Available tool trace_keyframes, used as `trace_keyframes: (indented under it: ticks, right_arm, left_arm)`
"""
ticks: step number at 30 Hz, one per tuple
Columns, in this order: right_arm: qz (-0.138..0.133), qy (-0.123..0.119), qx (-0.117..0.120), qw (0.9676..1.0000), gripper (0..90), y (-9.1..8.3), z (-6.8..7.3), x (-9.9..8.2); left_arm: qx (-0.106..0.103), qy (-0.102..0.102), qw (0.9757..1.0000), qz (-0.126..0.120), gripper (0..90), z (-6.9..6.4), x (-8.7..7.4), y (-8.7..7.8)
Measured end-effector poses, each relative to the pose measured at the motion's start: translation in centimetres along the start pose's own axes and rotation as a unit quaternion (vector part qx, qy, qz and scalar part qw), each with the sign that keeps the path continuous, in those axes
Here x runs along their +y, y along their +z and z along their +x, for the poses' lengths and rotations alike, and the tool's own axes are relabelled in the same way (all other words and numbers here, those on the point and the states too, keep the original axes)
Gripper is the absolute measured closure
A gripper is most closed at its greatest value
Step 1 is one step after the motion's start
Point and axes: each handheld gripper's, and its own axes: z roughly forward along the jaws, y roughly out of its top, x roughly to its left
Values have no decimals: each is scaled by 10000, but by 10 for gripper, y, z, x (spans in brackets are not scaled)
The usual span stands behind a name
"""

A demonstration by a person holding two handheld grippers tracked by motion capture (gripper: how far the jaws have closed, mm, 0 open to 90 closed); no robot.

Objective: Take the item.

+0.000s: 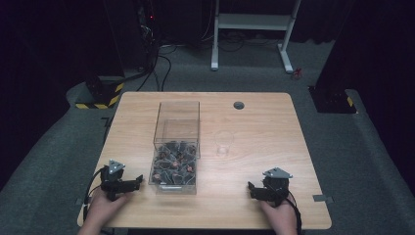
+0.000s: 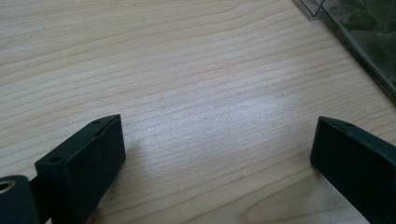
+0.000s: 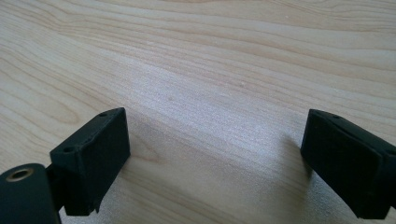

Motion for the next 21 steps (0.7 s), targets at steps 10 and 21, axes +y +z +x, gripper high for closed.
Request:
trace_keyframes:
  ticks: [10,21]
  right_arm:
    - [16,1,-1,10000,81,0,0,0]
    - [25,6,22,10000,80,0,0,0]
  left_arm:
    - [-1,9,10000,8,35,0,0,0]
    - [0,4,10000,-2,35,0,0,0]
